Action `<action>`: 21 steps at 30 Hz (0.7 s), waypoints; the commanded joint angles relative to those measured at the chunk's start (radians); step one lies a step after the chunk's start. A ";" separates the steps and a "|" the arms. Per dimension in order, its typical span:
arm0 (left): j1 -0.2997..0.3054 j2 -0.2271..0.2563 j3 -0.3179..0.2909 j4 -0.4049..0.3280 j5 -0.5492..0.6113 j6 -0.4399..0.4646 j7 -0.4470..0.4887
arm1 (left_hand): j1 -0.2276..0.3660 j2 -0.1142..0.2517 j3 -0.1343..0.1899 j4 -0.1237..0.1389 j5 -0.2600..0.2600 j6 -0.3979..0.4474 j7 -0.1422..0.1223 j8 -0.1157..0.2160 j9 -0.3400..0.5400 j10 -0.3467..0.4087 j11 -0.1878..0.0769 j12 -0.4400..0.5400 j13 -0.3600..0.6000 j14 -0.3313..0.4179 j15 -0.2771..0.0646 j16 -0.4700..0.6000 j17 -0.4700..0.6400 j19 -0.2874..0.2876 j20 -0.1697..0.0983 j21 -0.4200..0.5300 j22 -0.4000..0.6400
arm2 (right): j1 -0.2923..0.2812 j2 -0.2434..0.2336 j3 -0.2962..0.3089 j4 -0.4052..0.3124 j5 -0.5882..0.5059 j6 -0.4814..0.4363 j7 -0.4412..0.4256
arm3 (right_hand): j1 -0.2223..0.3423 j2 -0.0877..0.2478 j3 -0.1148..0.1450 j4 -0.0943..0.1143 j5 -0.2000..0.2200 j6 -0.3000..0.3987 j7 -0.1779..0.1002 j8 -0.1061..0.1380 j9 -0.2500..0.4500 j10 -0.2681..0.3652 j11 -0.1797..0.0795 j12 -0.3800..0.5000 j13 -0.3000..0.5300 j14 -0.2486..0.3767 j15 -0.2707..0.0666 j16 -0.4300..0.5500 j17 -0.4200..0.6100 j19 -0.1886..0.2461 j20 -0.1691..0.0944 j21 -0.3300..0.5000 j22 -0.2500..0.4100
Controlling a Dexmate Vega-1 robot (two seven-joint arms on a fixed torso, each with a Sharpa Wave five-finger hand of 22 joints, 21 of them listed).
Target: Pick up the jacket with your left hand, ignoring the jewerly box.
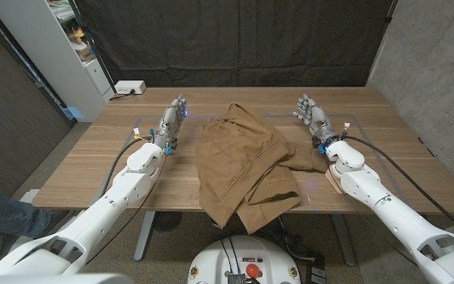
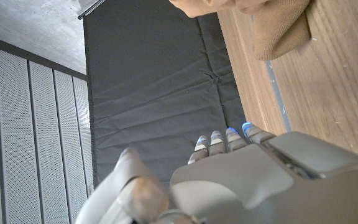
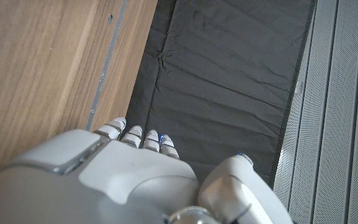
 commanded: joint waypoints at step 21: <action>0.029 0.038 -0.014 -0.064 0.004 0.028 0.027 | 0.018 0.006 0.008 -0.008 0.005 0.001 0.008 0.008 0.004 -0.006 -0.002 0.008 0.001 -0.003 0.001 0.004 0.001 -0.006 0.006 0.000 0.002 | -0.006 -0.022 0.013 -0.037 -0.009 0.005 -0.009 | 0.008 0.000 0.006 -0.003 0.003 0.006 0.000 0.004 0.002 0.001 0.004 0.002 0.003 0.004 0.001 0.002 0.005 0.004 0.002 0.007 0.003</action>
